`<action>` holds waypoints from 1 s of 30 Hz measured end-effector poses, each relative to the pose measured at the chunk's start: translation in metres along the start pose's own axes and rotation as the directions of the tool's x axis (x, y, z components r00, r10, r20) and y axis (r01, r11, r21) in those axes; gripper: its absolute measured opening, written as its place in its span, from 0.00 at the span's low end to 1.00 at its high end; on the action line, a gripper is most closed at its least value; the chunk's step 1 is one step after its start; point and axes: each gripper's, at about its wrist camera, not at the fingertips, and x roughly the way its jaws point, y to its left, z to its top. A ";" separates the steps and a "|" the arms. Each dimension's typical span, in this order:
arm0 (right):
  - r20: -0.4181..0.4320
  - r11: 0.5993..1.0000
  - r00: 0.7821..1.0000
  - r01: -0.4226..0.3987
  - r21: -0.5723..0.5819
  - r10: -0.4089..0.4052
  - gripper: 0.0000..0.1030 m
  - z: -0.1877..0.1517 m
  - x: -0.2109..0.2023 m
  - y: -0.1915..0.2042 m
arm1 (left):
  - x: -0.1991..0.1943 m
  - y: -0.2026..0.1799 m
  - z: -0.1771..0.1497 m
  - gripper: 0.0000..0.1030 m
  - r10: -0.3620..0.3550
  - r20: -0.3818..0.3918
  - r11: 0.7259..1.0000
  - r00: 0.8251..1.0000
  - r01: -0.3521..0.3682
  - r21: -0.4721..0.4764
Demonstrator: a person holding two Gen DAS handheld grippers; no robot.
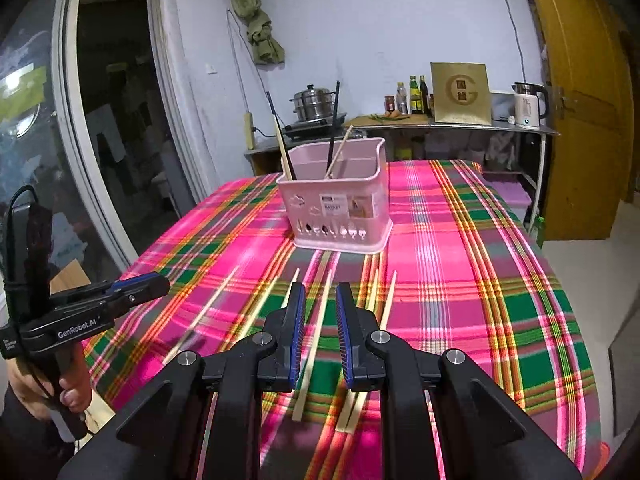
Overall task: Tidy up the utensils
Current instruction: 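Move both open tools back toward the remaining wooden chopsticks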
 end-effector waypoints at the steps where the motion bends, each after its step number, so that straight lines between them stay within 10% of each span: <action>1: -0.005 1.000 1.000 0.001 0.003 -0.001 0.15 -0.001 0.001 -0.001 | 0.001 0.000 -0.002 0.20 0.000 -0.005 1.000 1.000 0.000 -0.003; 30: -0.135 0.999 0.990 0.041 0.025 -0.037 0.15 -0.007 0.064 -0.025 | 0.082 -0.009 0.013 0.20 -0.019 -0.162 0.999 0.987 0.014 -0.031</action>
